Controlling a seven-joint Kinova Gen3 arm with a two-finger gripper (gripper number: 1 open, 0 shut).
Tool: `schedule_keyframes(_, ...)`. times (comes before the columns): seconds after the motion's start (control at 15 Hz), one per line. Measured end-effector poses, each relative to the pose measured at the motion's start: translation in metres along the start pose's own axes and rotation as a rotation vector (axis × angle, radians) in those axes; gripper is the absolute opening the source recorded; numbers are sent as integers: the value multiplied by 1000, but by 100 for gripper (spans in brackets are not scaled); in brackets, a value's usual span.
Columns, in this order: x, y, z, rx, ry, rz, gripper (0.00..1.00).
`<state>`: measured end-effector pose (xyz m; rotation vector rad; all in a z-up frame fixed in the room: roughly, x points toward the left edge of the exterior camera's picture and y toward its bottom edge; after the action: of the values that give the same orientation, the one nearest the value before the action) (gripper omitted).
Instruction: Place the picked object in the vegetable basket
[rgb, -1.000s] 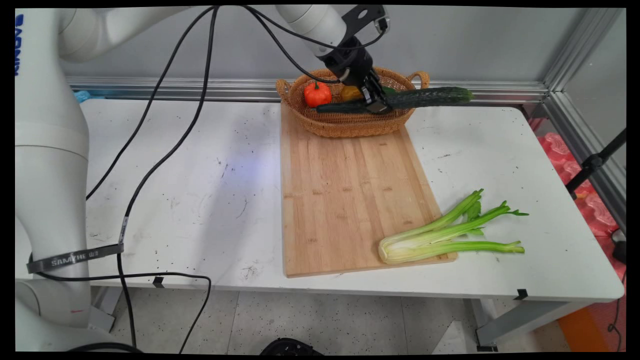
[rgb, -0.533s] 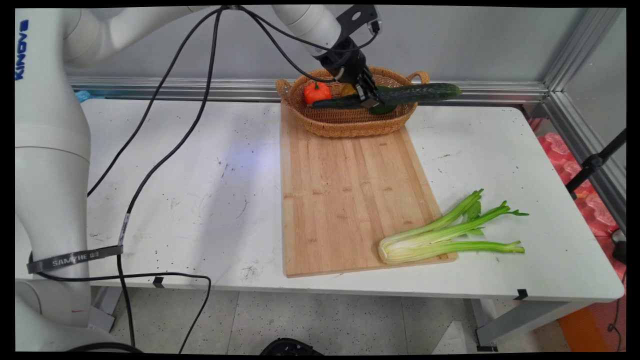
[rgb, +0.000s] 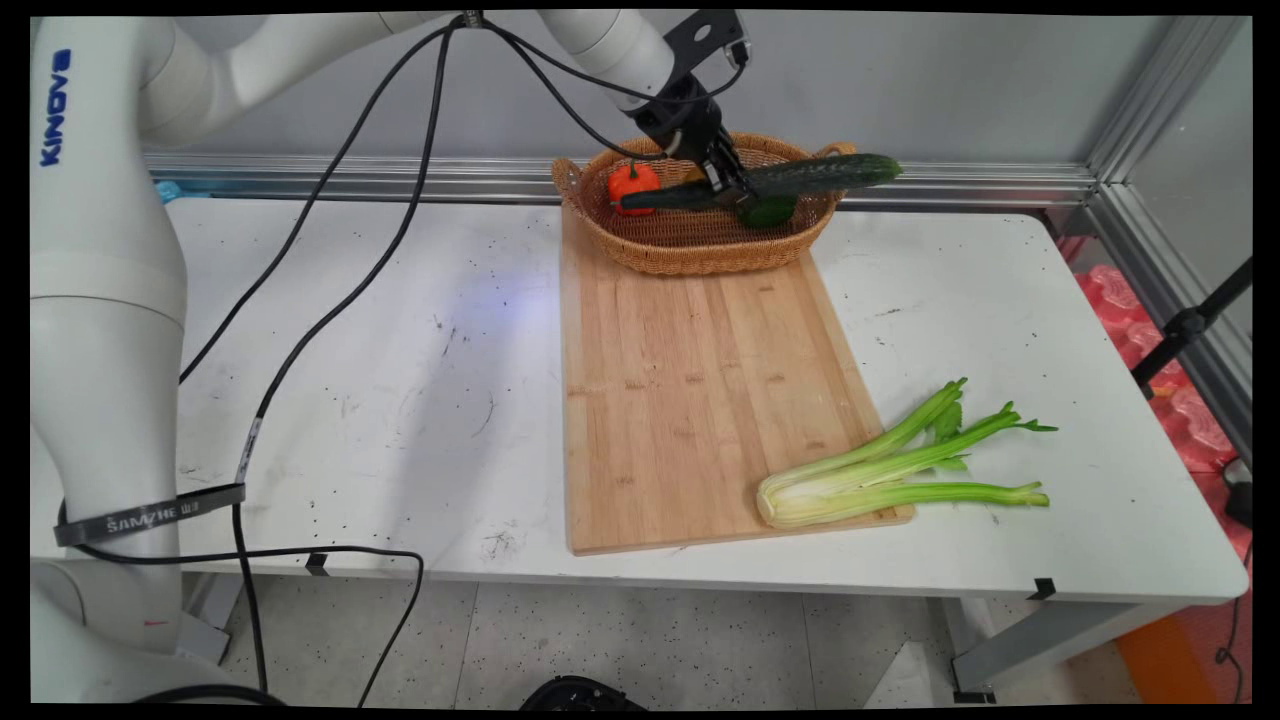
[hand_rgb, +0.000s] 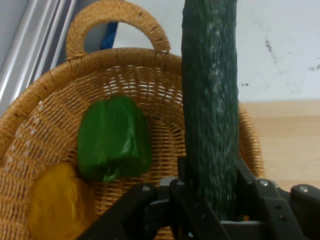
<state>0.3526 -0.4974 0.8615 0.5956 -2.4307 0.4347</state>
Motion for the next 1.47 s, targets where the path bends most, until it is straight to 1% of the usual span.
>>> schedule_keyframes(0.87,-7,-24,15,44,14,-29,0)
schedule_keyframes(1.47,-11,-29,22,49,19,-44,0)
